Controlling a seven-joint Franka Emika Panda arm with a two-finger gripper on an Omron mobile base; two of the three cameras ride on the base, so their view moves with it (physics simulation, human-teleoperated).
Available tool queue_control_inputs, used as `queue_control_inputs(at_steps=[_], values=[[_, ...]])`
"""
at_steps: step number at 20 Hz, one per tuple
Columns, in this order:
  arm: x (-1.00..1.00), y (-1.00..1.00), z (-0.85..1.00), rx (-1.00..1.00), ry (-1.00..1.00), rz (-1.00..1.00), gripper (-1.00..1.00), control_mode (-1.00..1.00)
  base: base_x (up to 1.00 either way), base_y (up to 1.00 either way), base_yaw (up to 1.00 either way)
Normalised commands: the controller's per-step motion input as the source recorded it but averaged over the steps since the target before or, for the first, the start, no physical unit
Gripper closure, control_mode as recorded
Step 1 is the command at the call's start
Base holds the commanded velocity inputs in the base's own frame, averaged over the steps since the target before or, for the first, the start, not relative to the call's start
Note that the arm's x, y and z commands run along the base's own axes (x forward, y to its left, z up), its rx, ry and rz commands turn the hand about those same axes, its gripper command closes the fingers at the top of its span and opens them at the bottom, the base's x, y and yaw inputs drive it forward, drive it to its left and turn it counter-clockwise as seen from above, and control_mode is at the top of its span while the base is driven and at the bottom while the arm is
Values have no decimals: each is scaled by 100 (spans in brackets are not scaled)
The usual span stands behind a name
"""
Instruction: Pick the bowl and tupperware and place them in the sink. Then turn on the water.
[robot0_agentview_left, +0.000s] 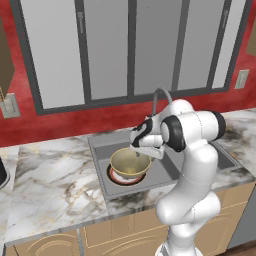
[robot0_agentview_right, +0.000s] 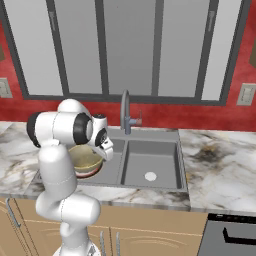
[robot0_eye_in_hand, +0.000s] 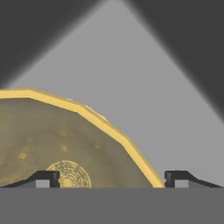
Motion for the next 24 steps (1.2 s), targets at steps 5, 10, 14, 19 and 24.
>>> queue_control_inputs(at_steps=[5,10,14,19,24], values=[[-30,-3,5,0,0,0,-100,-100,0,0,0],[-29,0,28,0,0,0,-100,-100,0,0,0],[-24,0,32,0,0,0,-100,-100,0,0,0],[-15,0,41,0,0,2,-100,-100,0,0,0],[-16,0,57,0,0,8,-100,-100,0,0,0]])
